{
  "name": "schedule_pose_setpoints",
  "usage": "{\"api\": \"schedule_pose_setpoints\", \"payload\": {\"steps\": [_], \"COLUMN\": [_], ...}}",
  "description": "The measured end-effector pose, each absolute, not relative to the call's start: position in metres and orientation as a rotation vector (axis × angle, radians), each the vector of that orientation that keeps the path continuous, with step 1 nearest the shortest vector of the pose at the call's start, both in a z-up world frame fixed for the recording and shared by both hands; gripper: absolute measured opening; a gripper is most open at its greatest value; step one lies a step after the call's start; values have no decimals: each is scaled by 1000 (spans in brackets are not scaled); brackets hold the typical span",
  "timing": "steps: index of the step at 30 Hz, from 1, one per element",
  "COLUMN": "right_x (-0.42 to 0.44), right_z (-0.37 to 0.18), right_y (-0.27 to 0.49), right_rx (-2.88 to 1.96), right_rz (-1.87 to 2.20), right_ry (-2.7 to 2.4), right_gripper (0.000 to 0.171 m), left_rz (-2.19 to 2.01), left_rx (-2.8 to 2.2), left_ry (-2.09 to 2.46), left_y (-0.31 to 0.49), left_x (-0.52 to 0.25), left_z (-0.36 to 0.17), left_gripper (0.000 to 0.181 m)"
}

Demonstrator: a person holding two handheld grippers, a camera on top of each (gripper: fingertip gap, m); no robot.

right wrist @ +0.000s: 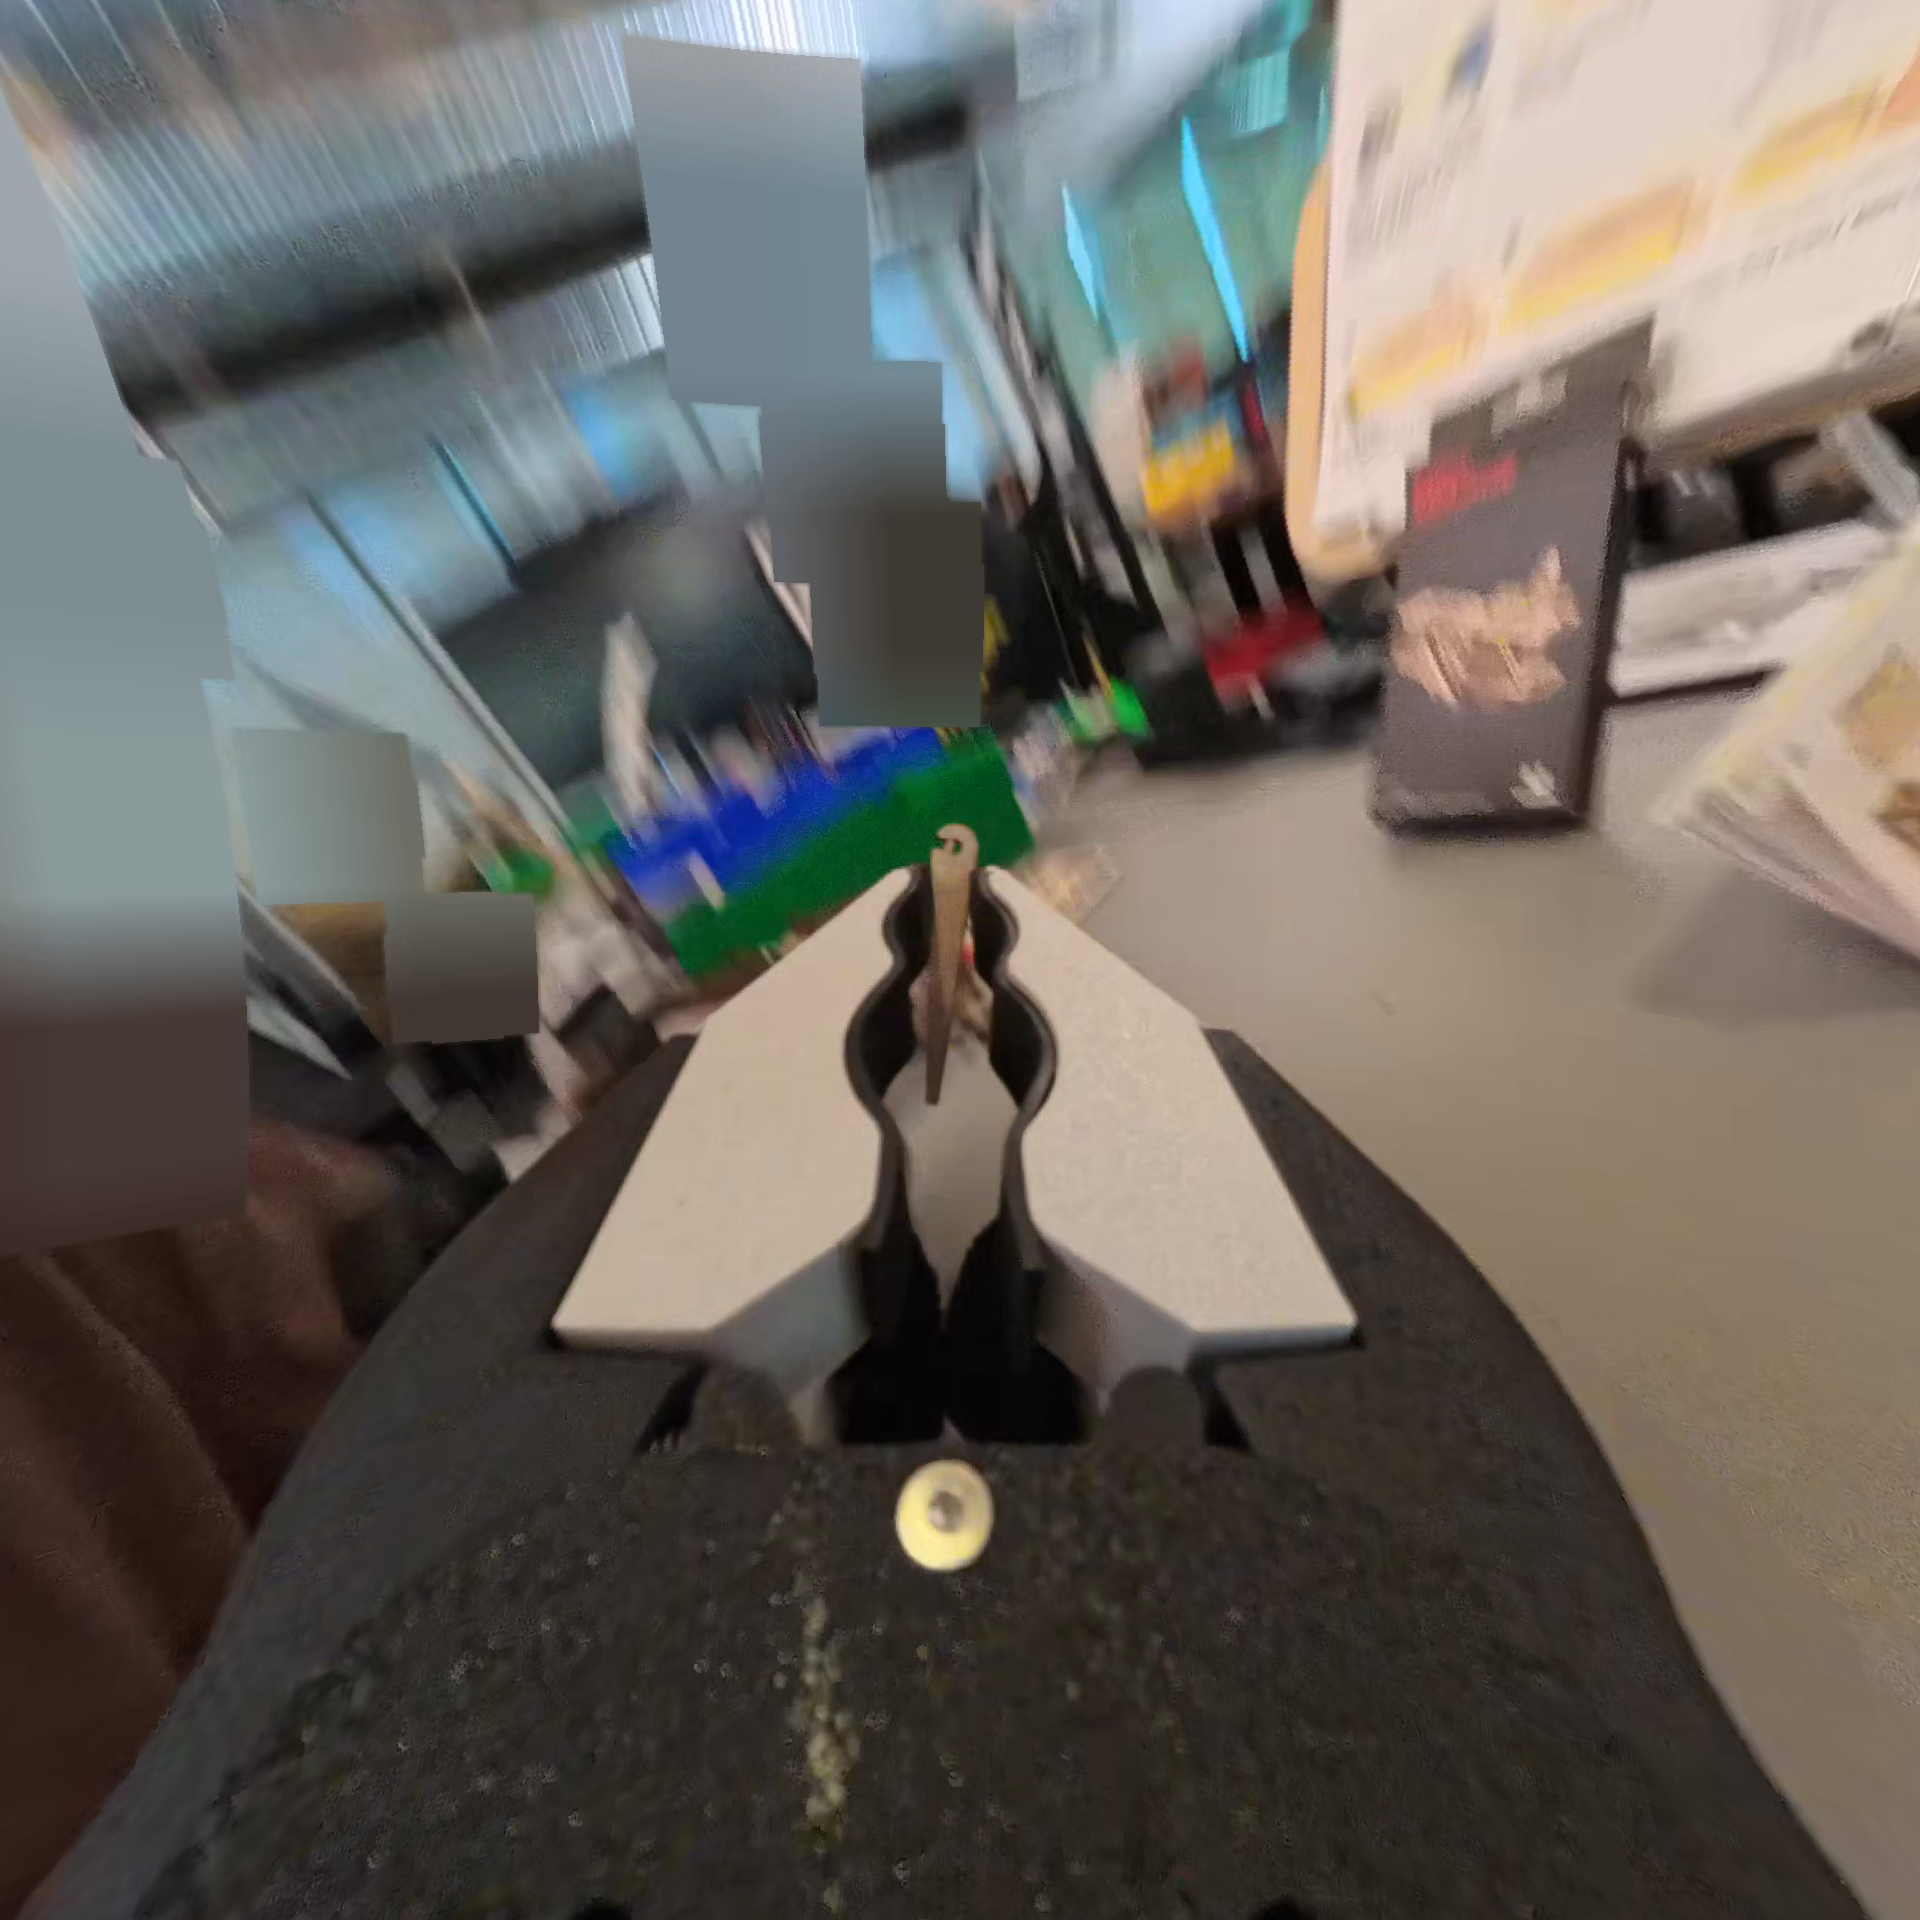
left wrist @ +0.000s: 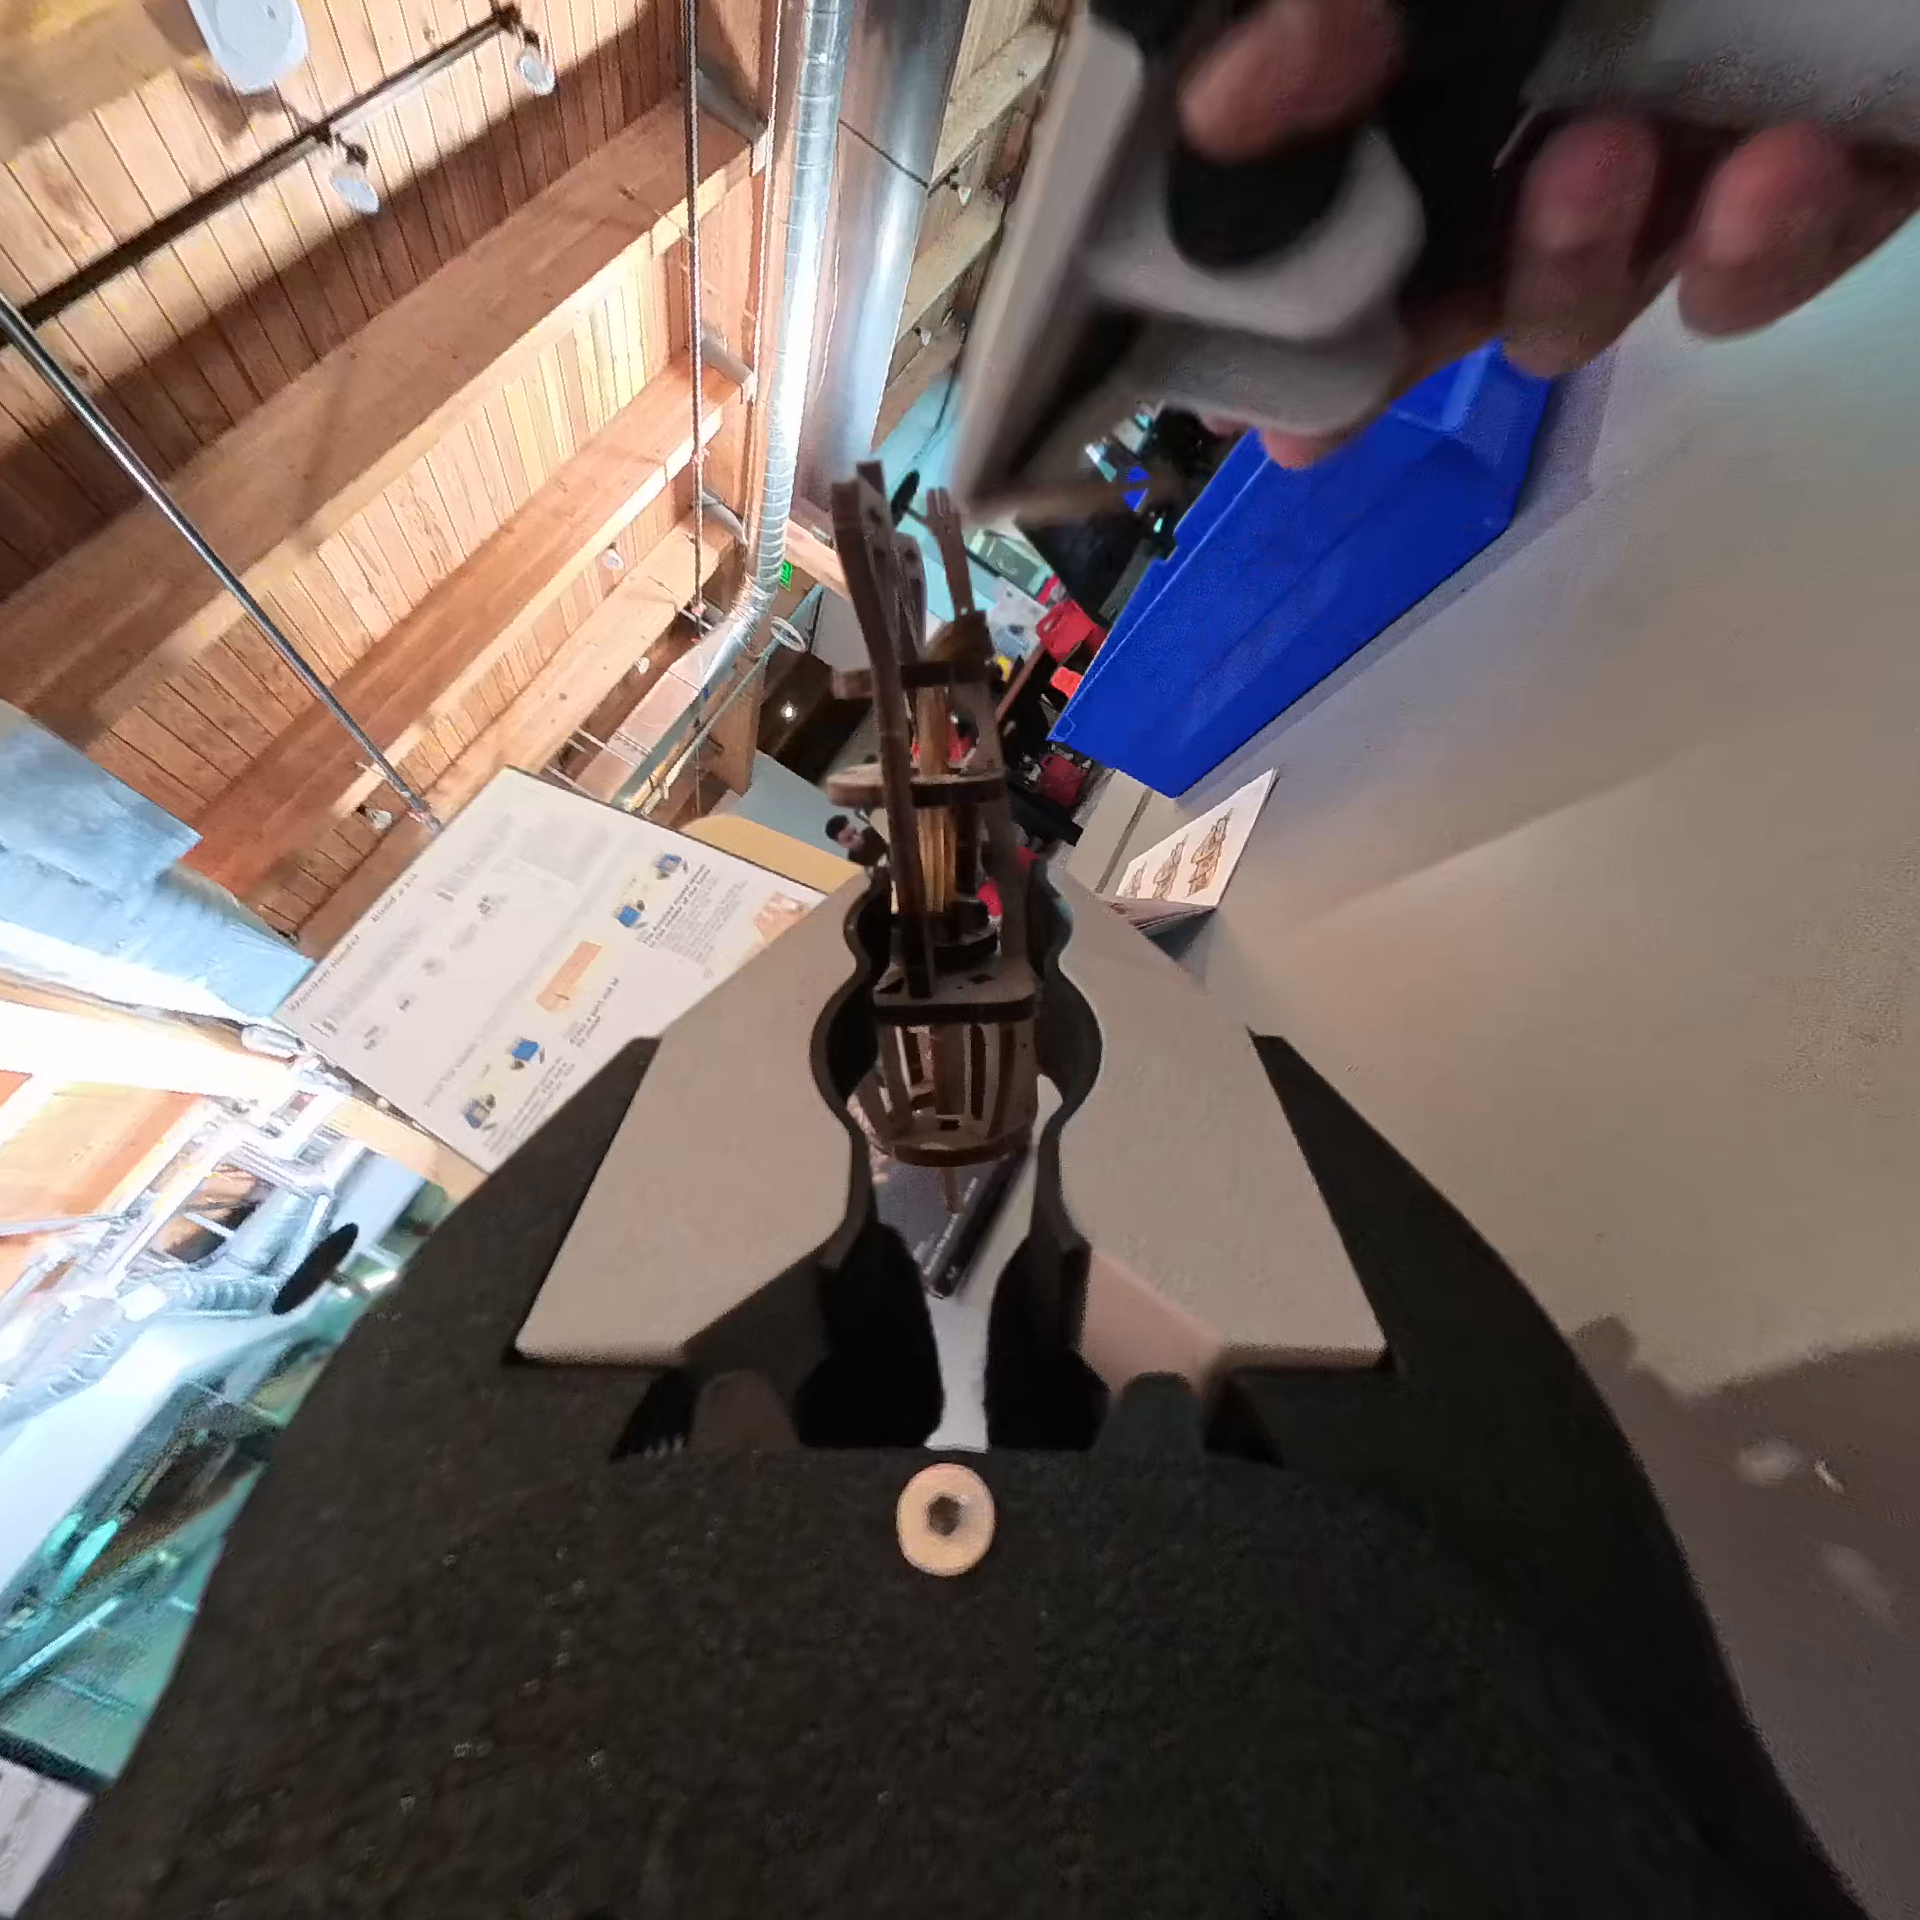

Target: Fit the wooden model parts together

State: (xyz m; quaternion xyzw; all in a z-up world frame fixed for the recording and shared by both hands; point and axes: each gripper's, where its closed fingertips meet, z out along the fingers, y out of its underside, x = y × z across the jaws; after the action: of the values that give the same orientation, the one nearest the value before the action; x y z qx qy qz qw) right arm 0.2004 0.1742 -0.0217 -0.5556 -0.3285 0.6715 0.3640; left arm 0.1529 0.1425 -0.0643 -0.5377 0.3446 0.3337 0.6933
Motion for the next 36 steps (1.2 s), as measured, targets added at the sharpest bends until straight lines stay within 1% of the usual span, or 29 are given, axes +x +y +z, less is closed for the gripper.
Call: {"api": "schedule_pose_setpoints", "payload": {"steps": [3, 6, 12, 21, 25, 27, 29, 31, 33, 36], "right_x": [207, 208, 194, 176, 173, 170, 165, 180, 198, 210], "right_z": [-9, -8, -12, -34, -39, -53, -89, -139, -167, -188], "right_y": [183, 186, 178, 165, 173, 176, 164, 152, 152, 130], "right_rx": [-1340, -1264, -1205, -1276, -1433, -1655, -1899, -2044, -2029, -1995], "right_rz": [2014, 2117, 2173, 2356, 2243, 2099, 1800, 1353, 996, 916], "right_ry": [-382, -74, 89, 284, 32, -264, -782, -1307, -1581, -1814], "right_gripper": [6, 6, 6, 6, 6, 6, 7, 7, 8, 11], "left_rz": [739, 770, 705, 801, 747, 569, 389, 134, -105, -513], "left_rx": [-1221, -1216, -1262, -1239, -1280, -1348, -1432, -1481, -1565, -1619], "left_ry": [732, 728, 683, 661, 635, 633, 592, 568, 515, 444], "left_y": [143, 142, 143, 145, 147, 149, 153, 154, 157, 153], "left_x": [155, 158, 161, 151, 143, 144, 140, 146, 149, 162], "left_z": [-63, -62, -62, -57, -60, -68, -75, -80, -89, -93], "left_gripper": [22, 22, 22, 22, 22, 22, 23, 22, 22, 22]}}
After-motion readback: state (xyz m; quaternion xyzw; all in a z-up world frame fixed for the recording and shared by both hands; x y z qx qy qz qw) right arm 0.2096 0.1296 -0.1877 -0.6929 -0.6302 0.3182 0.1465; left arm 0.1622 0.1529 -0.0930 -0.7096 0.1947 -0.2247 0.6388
